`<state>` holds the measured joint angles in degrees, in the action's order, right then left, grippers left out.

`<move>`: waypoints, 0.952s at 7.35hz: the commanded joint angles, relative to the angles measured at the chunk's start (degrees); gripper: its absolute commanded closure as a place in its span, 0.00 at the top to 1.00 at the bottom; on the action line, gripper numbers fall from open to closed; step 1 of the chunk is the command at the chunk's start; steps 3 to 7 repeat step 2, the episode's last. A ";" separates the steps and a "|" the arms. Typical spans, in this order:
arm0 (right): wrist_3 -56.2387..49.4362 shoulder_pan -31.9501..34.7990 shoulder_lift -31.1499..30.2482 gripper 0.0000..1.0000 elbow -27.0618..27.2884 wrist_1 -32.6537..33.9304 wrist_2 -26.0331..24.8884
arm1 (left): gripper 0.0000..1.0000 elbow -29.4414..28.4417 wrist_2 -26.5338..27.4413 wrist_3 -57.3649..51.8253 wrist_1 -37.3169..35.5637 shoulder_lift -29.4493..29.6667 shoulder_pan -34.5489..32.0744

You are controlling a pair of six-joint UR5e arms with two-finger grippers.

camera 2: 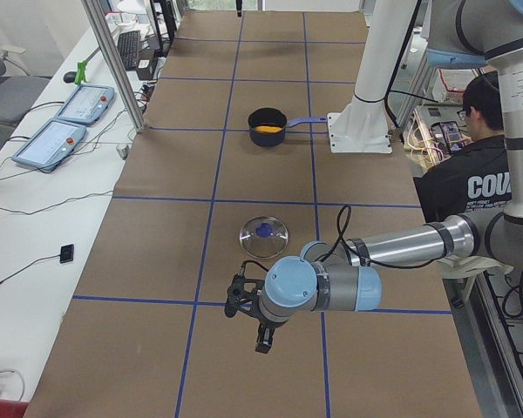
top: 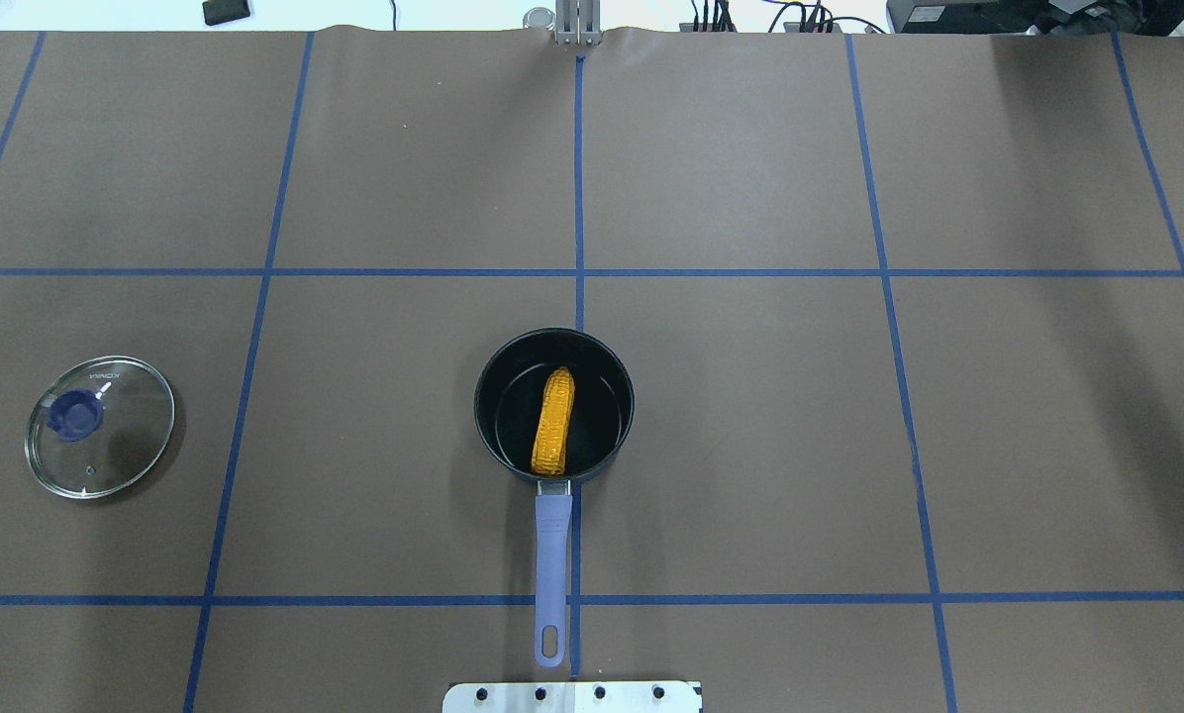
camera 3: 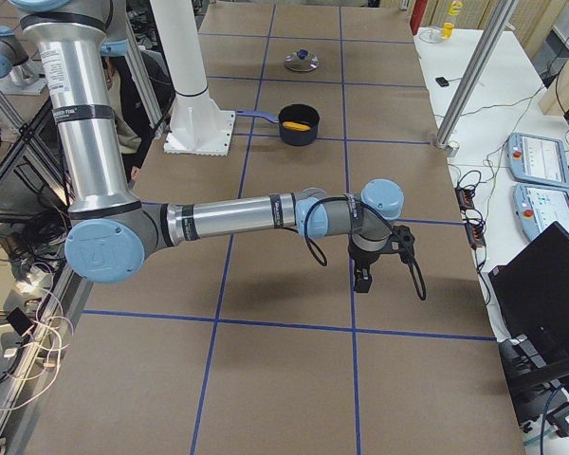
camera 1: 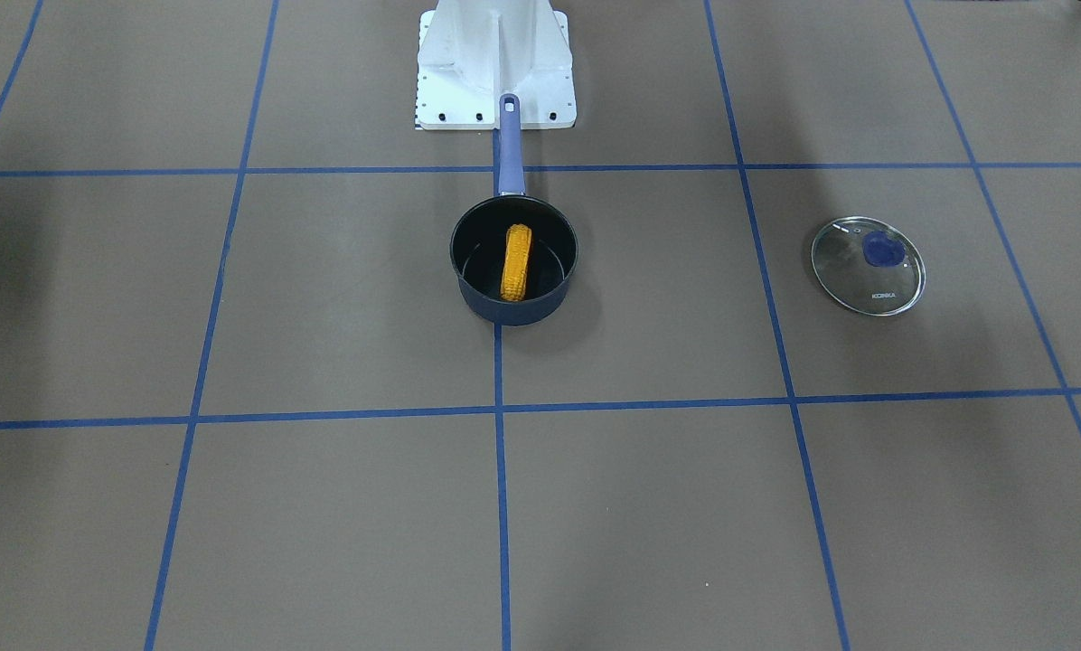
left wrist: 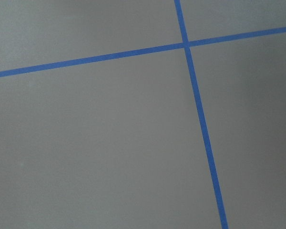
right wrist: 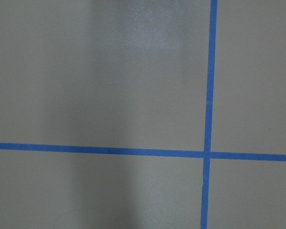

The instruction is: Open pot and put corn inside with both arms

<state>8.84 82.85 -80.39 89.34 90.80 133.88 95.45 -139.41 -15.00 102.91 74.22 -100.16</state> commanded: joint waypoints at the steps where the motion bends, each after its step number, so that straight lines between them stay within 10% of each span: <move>1: 0.04 0.12 -0.21 1.00 0.05 0.16 0.15 | 0.98 -0.18 -0.07 -0.03 0.01 -0.04 -0.04; 7: -0.05 0.12 -0.21 1.00 -0.22 -0.01 0.15 | 0.98 -0.27 -0.07 -0.03 0.01 -0.04 -0.04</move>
